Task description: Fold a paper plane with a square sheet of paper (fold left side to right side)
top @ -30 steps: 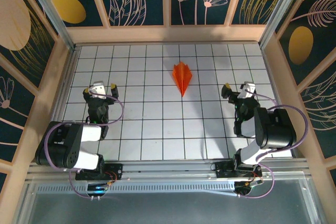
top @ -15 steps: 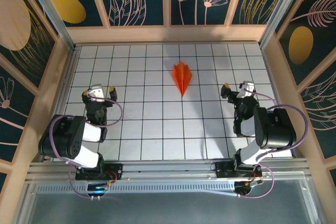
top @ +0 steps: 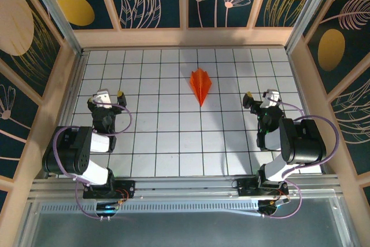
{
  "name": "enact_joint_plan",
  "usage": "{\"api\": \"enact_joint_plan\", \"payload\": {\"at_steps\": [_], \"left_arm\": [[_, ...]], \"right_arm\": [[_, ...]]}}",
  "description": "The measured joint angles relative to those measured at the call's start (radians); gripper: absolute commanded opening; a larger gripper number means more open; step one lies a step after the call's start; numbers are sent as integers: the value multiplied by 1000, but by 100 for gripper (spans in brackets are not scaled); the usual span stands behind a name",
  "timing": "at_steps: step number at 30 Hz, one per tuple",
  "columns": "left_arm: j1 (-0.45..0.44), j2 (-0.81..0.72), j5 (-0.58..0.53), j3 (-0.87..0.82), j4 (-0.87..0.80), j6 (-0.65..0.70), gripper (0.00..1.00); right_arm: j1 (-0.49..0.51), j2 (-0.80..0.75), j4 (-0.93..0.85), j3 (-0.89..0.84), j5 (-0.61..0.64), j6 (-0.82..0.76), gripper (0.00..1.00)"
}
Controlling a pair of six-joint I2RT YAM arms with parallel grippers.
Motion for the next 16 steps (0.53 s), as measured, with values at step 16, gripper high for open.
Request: {"api": "enact_joint_plan", "payload": {"at_steps": [16], "left_arm": [[0, 0, 8, 0, -3, 0, 99]], "right_arm": [[1, 0, -1, 0, 7, 0, 99]]}}
